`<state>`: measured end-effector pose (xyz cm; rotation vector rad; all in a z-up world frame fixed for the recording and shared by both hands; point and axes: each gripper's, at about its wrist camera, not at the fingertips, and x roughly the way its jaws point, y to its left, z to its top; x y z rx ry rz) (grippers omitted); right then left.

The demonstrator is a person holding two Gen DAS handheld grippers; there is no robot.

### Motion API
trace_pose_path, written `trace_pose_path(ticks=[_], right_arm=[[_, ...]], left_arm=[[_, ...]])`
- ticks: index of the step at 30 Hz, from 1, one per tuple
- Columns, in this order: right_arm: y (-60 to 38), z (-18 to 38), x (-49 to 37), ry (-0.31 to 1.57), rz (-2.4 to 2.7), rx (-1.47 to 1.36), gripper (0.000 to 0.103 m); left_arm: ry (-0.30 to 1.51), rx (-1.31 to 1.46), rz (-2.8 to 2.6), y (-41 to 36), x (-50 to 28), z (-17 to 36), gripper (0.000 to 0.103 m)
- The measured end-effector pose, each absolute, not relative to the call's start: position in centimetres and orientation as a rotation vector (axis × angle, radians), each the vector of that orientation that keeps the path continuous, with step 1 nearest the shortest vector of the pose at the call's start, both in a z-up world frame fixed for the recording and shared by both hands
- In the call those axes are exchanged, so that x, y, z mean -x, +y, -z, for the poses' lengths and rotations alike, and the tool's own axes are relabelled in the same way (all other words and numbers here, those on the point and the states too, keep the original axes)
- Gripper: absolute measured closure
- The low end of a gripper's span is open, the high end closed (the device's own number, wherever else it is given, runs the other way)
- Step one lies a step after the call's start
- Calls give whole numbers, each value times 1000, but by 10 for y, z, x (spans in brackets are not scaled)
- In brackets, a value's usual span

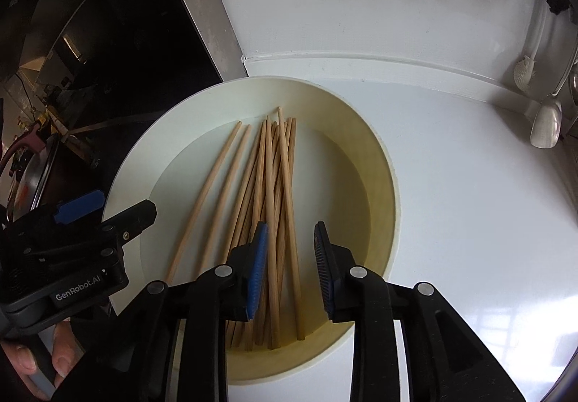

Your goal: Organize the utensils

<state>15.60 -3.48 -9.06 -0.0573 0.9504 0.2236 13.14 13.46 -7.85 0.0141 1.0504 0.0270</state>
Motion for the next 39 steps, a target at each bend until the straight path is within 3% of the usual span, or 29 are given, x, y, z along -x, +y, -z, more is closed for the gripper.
trace_pose_path(ticks=[20,39], right_arm=[[-41,65,-102,883,-225,61,56],[-41,58,-90,867,-214,63,48]], left_arm=[[979,7,-59,140,-86,42,14],[960,24,-89,142,-70,32,7]])
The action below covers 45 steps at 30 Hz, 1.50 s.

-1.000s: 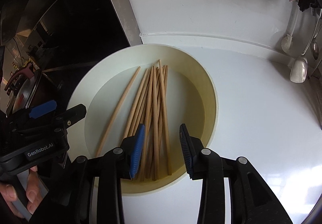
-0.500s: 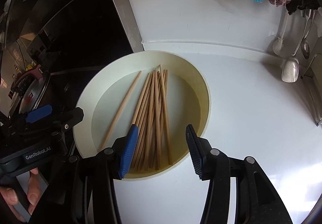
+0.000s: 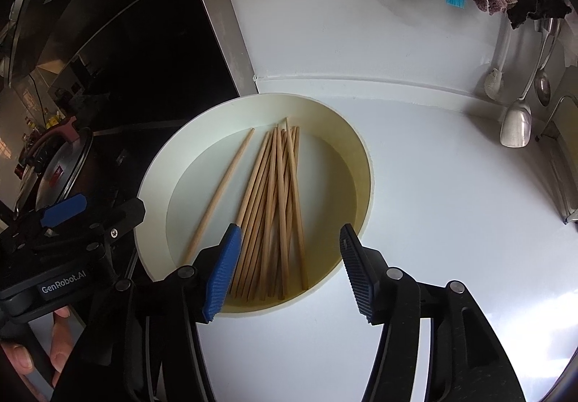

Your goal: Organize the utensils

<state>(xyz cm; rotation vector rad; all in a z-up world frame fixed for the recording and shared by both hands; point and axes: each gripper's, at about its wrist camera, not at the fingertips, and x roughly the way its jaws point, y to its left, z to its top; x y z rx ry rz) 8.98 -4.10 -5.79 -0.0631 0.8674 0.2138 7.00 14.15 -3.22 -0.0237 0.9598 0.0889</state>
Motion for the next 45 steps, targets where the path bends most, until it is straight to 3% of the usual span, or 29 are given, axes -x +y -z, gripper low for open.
trace_pose_path(ticks=[45], right_arm=[[-42,57,-84,873,-219,44,45]], left_arm=[[979,-9,-163,133,-62,34,6]])
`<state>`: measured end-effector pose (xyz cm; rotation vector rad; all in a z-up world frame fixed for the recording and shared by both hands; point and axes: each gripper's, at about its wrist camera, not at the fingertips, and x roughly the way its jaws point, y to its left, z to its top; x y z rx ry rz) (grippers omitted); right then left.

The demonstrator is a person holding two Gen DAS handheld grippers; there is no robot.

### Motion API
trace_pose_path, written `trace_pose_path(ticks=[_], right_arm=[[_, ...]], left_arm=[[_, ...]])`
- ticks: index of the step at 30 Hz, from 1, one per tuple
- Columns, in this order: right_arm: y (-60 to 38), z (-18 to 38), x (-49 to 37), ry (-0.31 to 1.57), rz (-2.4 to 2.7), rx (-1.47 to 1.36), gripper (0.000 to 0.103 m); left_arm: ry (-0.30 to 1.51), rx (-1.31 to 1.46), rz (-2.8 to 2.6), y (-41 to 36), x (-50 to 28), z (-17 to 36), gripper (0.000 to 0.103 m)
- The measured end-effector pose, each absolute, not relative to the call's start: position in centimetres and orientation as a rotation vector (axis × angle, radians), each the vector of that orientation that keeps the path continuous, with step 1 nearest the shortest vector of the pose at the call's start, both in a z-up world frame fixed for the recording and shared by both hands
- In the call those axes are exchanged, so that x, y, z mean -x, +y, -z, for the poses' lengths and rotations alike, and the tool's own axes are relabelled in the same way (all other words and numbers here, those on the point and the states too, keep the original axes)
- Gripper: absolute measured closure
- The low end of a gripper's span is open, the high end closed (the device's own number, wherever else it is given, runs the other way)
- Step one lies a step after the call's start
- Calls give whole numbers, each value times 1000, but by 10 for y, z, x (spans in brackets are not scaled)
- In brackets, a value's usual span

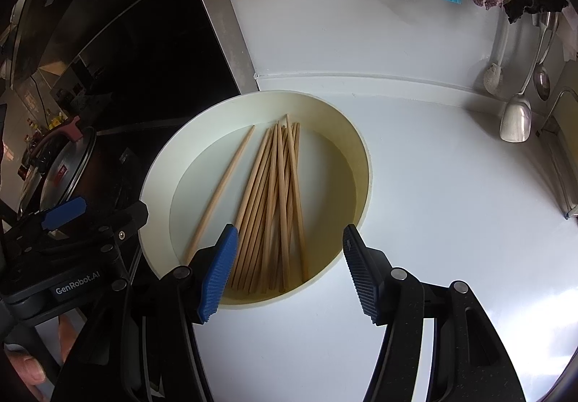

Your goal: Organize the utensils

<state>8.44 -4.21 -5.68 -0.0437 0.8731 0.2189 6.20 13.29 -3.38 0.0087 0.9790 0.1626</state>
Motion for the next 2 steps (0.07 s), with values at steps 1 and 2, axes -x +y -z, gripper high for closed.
trace_pose_path(ticks=[1,2], right_arm=[[-45,57,-84,870,-218,37,45],[-49,57,-82,866,-215,28,44]], left_arm=[[978,-9,-164,132,-61,34,6],[978,-7,-163,130,-60,34,6]])
